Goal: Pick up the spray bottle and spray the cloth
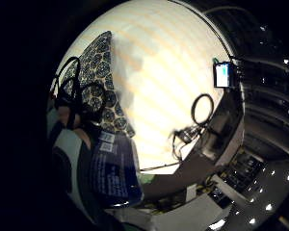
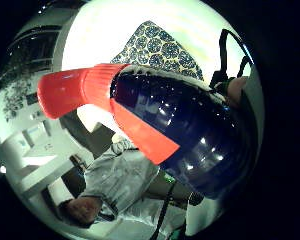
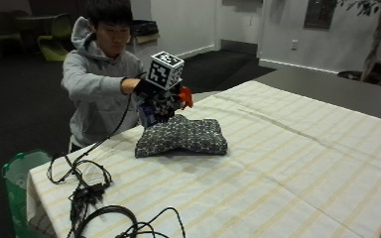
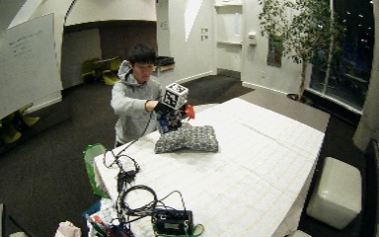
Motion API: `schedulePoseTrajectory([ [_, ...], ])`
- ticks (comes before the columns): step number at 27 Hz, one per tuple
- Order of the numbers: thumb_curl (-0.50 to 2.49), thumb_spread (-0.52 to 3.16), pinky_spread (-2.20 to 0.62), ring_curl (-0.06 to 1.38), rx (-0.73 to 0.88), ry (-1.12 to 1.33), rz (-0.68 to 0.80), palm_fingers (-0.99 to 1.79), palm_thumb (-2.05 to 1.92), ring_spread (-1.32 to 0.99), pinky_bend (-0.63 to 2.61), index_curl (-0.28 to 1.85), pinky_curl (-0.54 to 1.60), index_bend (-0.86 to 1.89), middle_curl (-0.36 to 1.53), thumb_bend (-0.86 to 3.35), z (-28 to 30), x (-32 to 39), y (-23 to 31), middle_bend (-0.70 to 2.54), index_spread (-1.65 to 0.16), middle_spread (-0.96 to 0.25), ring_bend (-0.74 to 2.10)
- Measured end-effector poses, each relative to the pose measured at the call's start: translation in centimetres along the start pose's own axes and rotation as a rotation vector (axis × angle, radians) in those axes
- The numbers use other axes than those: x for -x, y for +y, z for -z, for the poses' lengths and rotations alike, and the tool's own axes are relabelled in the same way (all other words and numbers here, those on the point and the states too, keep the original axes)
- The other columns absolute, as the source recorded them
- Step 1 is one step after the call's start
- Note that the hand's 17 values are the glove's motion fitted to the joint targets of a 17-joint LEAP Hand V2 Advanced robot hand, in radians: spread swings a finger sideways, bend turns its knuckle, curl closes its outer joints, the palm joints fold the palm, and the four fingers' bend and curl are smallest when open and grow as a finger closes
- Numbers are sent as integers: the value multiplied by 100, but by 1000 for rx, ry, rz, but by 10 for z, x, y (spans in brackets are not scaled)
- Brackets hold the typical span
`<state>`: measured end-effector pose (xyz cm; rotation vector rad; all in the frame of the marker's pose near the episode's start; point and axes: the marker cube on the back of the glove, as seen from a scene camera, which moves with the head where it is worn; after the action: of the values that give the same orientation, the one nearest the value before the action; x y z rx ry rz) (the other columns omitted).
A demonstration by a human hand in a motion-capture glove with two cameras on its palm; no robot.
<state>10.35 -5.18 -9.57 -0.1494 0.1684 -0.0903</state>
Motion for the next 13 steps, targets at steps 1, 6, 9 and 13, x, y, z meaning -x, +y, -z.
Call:
schedulePoseTrajectory([
  [1,57,48,-9,38,1,-3,-2,123,109,-15,37,37,36,15,41,-3,-1,0,0,32,-24,-10,51],
  [6,57,48,-9,38,8,-27,-5,123,109,-15,37,37,36,15,41,-3,-22,1,-7,32,-24,-10,51],
  [9,57,48,-9,38,-22,-74,13,123,109,-15,37,37,37,15,41,-3,-33,5,-14,32,-25,-10,51],
  [13,58,48,-9,38,-105,-229,73,123,109,-15,37,37,37,15,41,-3,-32,18,-20,32,-25,-10,51],
])
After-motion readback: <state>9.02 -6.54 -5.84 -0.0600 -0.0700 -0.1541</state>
